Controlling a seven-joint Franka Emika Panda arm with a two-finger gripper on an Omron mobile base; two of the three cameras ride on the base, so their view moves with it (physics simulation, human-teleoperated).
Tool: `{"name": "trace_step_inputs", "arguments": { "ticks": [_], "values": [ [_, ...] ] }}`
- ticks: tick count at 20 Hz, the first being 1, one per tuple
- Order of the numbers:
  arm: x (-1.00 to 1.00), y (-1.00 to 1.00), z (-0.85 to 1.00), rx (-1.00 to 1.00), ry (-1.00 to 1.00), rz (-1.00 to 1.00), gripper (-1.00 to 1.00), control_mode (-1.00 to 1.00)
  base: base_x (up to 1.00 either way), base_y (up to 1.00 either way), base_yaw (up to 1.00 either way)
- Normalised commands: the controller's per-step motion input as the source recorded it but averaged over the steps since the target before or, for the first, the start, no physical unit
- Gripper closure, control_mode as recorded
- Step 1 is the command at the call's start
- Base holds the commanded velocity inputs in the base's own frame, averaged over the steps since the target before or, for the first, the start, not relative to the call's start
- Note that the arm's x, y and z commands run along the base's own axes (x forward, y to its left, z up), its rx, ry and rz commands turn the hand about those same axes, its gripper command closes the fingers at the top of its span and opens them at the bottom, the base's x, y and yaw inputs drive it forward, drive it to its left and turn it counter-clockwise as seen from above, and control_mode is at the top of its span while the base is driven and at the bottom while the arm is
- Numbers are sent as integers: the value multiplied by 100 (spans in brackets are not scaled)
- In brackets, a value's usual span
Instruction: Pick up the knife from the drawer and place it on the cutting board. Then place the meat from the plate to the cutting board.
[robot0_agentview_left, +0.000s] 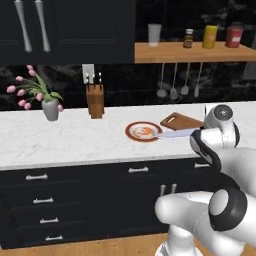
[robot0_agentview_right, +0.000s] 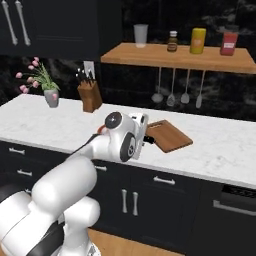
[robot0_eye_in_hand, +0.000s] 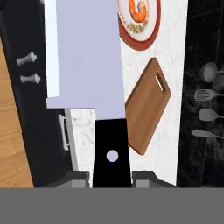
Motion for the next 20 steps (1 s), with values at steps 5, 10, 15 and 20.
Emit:
{"name": "trace_step_inputs", "arguments": {
  "ticks": [5,10,15,20],
  "values": [
    [0,0,0,0,0,0,100,100,53,-11,0],
    [0,0,0,0,0,0,100,100,60,-1,0],
    [0,0,0,0,0,0,100,100,57,-11,0],
    [1,-50,-20,10,15,-12,100,-100,9,-18,0]
  ]
}}
